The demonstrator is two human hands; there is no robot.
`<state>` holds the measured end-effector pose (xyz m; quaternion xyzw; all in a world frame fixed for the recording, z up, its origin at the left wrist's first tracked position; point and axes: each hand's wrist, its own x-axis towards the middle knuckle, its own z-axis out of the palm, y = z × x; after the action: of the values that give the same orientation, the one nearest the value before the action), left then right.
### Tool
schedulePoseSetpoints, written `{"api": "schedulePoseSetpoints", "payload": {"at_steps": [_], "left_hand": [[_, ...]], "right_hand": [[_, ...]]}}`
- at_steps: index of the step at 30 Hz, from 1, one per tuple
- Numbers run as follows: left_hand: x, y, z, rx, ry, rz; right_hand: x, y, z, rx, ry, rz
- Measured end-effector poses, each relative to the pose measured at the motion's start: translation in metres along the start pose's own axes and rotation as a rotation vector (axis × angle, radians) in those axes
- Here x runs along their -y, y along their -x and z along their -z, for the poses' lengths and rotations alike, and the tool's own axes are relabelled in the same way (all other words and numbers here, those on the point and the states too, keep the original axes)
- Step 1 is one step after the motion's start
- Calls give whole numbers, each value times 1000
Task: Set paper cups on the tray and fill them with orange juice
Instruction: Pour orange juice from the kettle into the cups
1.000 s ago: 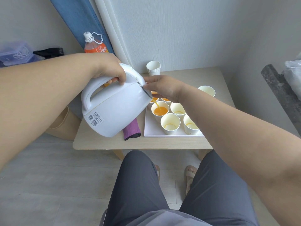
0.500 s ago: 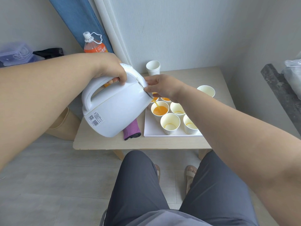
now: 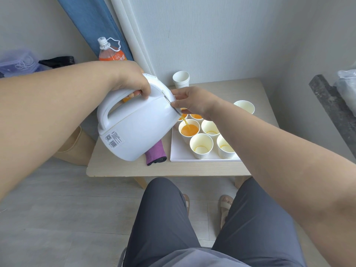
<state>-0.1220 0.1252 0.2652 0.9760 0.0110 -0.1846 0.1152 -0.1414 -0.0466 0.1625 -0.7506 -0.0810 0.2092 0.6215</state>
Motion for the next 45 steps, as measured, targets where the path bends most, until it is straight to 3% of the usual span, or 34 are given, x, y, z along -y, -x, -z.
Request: {"api": "schedulePoseSetpoints", "payload": {"at_steps": [45], "left_hand": [[-8,-9,-2,5,-4,3]], "right_hand": [[-1,6,8,-12,-2,-12]]}}
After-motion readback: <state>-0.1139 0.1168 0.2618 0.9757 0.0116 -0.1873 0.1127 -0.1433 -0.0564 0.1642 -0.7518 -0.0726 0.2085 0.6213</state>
